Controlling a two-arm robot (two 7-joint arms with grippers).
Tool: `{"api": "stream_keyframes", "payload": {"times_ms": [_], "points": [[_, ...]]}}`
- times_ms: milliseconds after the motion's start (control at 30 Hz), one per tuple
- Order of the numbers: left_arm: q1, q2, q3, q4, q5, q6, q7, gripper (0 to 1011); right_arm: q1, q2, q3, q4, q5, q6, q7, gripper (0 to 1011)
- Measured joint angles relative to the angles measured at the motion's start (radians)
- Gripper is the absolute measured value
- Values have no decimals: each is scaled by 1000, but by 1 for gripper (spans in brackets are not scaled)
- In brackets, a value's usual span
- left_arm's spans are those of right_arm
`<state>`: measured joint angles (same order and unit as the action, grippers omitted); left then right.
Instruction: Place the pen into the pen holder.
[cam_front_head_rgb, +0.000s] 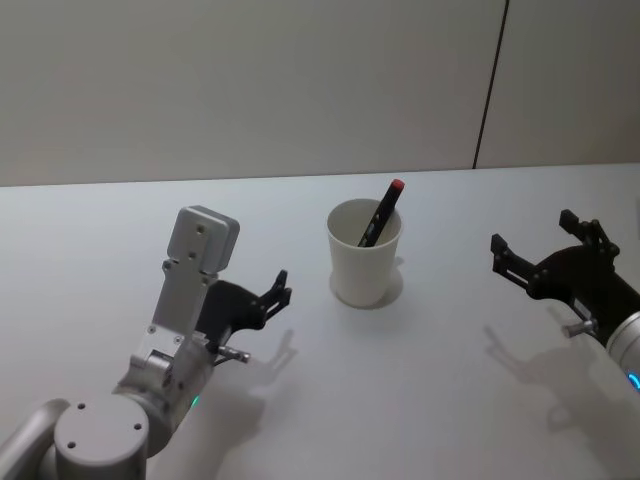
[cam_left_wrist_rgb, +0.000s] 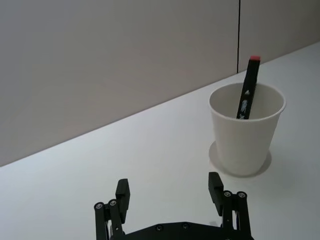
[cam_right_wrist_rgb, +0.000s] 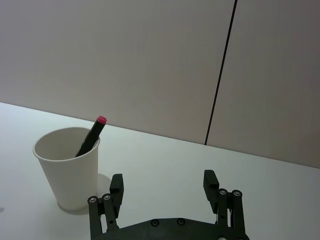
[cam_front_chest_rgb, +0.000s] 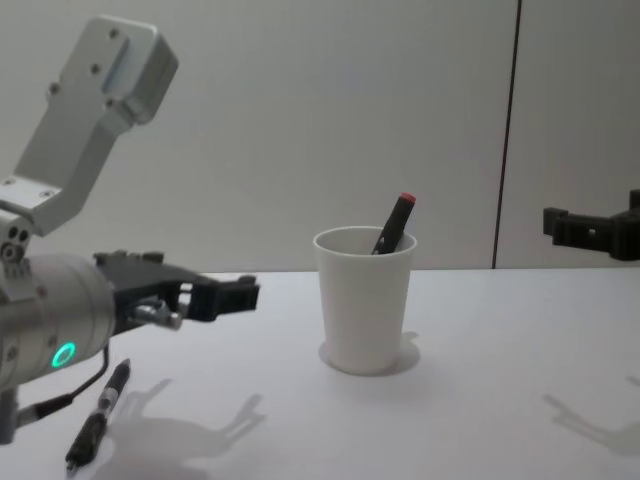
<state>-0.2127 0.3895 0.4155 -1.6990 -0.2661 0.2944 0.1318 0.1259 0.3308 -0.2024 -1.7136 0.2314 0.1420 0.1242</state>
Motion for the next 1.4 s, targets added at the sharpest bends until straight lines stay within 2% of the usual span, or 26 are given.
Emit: {"api": "stream_keyframes", "payload": {"times_ms": [267,500,700,1100,1400], "points": [[12,11,-19,-22,-31,132,39,1000,-1,0,0,0,0,0,0,1001],[20,18,-34,-34,-57,210,62,1000,-1,0,0,0,0,0,0,1002],[32,21,-51,-45,-96,292,93,1000,-1,0,0,0,0,0,0,1002],[59,18,-82,-75,-168,387,170,1000,-1,0,0,0,0,0,0,1002],[75,11,-103,-94,-217,419,211,1000,0,0,0,0,0,0,0,1001]]}}
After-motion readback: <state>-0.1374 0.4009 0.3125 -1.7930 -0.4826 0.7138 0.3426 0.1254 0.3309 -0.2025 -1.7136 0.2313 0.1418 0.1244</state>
